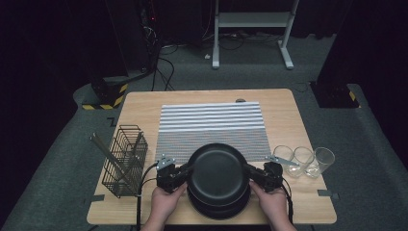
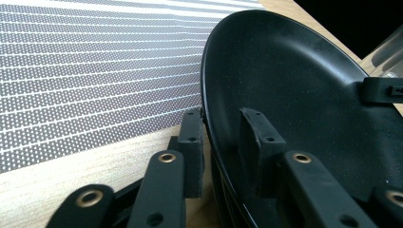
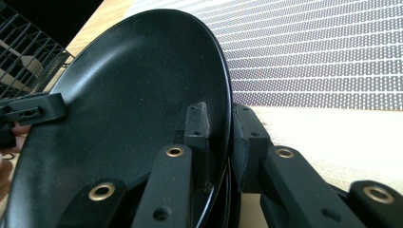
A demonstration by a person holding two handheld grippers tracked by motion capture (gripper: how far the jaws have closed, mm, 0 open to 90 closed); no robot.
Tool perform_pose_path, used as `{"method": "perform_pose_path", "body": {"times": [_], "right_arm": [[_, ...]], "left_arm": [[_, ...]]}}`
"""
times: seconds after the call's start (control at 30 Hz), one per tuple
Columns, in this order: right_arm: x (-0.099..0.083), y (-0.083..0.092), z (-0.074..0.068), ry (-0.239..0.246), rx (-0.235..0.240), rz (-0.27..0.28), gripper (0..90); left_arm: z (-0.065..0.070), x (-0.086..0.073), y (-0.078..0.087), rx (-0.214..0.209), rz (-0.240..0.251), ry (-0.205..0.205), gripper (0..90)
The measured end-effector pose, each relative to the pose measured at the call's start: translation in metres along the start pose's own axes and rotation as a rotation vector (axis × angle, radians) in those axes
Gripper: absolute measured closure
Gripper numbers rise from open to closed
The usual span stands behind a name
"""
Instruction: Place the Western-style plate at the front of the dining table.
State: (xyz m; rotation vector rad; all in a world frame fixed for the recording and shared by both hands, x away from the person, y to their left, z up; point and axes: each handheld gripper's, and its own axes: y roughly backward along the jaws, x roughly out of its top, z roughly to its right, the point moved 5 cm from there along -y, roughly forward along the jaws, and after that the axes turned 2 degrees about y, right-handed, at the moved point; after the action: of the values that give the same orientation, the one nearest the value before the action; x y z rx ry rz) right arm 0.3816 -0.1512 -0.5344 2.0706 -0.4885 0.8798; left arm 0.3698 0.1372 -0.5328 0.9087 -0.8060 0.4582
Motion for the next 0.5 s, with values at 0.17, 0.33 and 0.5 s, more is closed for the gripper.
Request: {"method": "perform_pose_path", "body": {"times": [0.17,0.33,0.5], "right_arm": [[0.000,-0.002,-0.002,0.009,-0.006,0.004,78.1],[0.000,-0.002,-0.003,0.020,-0.013,0.006,77.9],[0.000,-0.002,-0.003,0.019,-0.014,0.006,77.8]], "left_arm": [[-0.001,-0.002,0.005,-0.028,-0.014,0.020,61.0],[0.000,-0.010,0.008,-0.063,-0.039,0.050,58.0],[0.001,-0.015,0.008,-0.088,-0.061,0.059,58.0]]}}
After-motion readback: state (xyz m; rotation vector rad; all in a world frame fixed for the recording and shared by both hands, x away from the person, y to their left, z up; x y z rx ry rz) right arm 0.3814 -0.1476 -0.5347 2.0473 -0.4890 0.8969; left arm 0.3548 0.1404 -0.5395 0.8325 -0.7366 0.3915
